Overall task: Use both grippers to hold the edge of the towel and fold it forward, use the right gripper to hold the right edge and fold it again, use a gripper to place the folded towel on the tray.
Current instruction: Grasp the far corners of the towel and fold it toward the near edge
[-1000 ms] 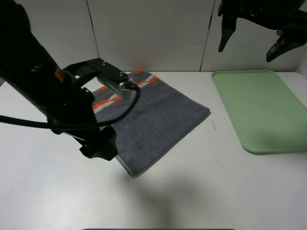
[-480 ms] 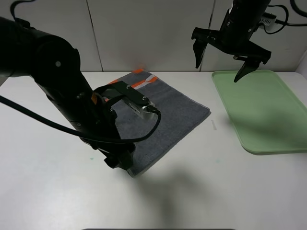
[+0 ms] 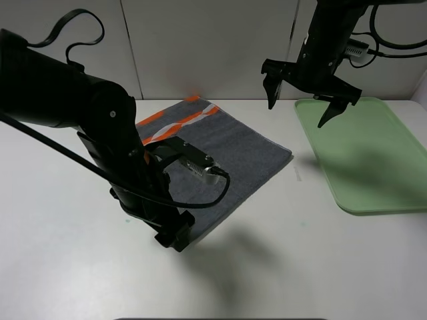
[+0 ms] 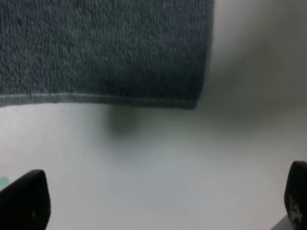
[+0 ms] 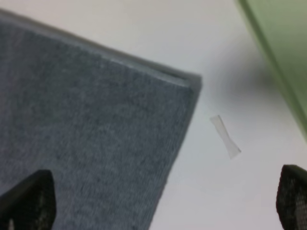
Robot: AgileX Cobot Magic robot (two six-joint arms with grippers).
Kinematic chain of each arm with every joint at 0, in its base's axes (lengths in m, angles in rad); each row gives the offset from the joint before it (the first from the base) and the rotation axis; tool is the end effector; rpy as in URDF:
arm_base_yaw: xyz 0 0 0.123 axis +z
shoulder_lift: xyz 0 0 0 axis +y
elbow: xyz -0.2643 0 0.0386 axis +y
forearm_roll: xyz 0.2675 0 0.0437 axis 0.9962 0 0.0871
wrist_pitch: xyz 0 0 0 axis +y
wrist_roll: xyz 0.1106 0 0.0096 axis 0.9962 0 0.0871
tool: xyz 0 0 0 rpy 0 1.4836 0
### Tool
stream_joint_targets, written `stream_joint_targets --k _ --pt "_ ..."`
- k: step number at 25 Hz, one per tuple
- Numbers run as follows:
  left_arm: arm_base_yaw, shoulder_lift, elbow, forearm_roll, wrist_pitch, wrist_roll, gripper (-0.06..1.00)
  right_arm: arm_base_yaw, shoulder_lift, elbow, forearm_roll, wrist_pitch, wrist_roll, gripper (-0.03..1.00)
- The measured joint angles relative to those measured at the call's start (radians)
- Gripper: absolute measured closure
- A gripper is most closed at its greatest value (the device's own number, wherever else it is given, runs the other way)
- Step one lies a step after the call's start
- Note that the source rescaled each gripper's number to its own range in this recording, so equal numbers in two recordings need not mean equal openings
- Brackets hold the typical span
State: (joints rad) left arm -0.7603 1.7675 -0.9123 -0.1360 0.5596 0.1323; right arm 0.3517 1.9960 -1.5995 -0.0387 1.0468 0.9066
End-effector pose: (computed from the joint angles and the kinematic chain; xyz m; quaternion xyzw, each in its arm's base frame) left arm 0.2300 -0.2298 0.0941 0.3798 0.9161 -0.0781 0.1019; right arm 0.4063 0.1451 0.1764 0.2647 0.9582 0.0487 0.0970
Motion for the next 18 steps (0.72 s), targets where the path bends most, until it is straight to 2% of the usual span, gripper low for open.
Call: stream_joint_targets --k 7,13,18 --pt "-0.009 0.001 0.0 -0.002 -0.064 0.0 -0.03 -0.044 0.041 0.0 0.017 0.004 0.01 -0.03" --pt "-0.054 0.001 -0.002 -0.003 -0.098 0.0 -0.03 -0.048 0.045 0.0 0.028 0.001 0.01 -0.03" --pt "-0.06 0.001 -0.003 -0.006 -0.103 0.0 -0.03 -0.048 0.047 0.0 0.039 0.0 0.01 -0.03"
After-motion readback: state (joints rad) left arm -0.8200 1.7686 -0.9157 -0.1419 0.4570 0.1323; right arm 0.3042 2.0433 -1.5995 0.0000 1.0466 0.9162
